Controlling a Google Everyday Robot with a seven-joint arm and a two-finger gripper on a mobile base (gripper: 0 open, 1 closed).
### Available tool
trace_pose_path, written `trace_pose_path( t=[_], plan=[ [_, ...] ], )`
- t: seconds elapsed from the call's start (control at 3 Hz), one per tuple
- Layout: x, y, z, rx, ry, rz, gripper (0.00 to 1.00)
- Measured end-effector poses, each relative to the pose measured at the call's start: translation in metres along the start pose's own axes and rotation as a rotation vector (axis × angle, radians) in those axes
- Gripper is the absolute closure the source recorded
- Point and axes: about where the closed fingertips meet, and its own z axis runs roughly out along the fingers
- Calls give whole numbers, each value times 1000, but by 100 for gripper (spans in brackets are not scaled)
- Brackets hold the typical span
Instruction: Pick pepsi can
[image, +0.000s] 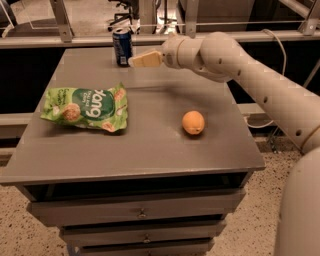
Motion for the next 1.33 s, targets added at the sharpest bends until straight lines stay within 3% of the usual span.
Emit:
trace_pose_path(
  t=[0.67, 1.33],
  plan=[
    [-1, 30, 56, -75, -5, 6, 0],
    [6, 29, 107, -111, -52, 23, 0]
  ],
)
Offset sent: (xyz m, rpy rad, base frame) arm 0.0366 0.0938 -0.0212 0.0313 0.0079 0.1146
